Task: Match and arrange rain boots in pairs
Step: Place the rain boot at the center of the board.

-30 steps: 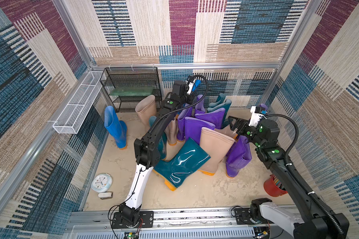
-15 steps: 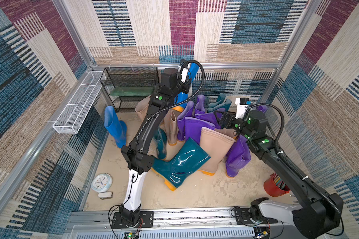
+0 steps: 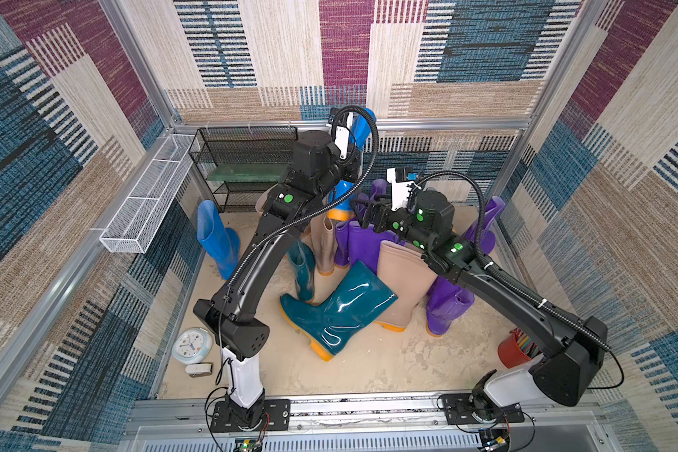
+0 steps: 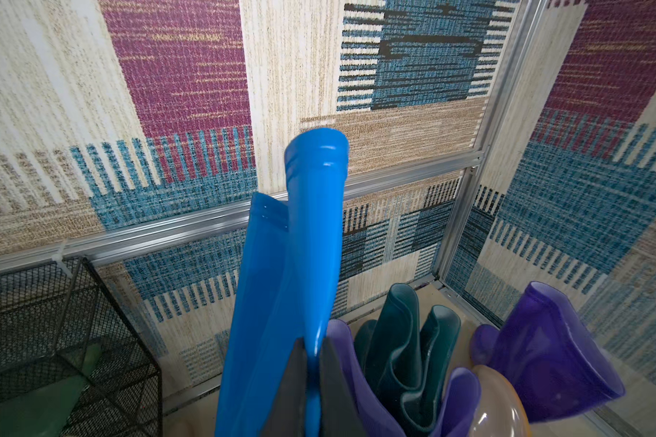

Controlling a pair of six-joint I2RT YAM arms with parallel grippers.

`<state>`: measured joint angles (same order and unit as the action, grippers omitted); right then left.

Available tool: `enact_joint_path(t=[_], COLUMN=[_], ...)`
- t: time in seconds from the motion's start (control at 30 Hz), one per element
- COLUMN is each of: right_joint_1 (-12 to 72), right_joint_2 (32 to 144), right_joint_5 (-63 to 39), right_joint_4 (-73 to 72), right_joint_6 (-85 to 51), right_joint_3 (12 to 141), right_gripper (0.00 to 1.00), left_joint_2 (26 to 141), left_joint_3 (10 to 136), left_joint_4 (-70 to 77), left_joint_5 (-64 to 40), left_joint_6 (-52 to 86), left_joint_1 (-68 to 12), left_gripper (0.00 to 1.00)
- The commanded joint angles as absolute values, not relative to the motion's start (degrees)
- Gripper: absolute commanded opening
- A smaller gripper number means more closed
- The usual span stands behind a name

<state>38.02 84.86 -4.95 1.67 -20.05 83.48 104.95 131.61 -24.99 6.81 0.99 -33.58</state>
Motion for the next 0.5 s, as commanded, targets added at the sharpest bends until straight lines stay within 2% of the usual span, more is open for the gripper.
enact_joint_path(t=[0.0, 0.3, 0.47], right_joint_1=[39.40, 40.35, 40.35], right_joint_2=[86.00, 80.42, 76.68], right_joint_5=[-3.49, -2.43, -1.73], right_joint_4=[1.87, 1.30, 3.29], right_joint_6=[-19.86, -18.65, -17.39], right_joint_3=[86.67, 84.32, 82.85], right_gripper=[0.95, 0.95, 0.95], left_joint_2=[100.47, 90.54, 81.71], left_joint_3=[130.14, 132.40, 125.41], left_joint_4=[-16.99, -24.17, -25.31], left_joint_5=[7.97, 8.38, 14.30], left_joint_6=[1.55, -1.54, -3.47], left_joint_1=[-34.02, -34.10, -34.10], left_gripper=[0.00, 0.00, 0.00])
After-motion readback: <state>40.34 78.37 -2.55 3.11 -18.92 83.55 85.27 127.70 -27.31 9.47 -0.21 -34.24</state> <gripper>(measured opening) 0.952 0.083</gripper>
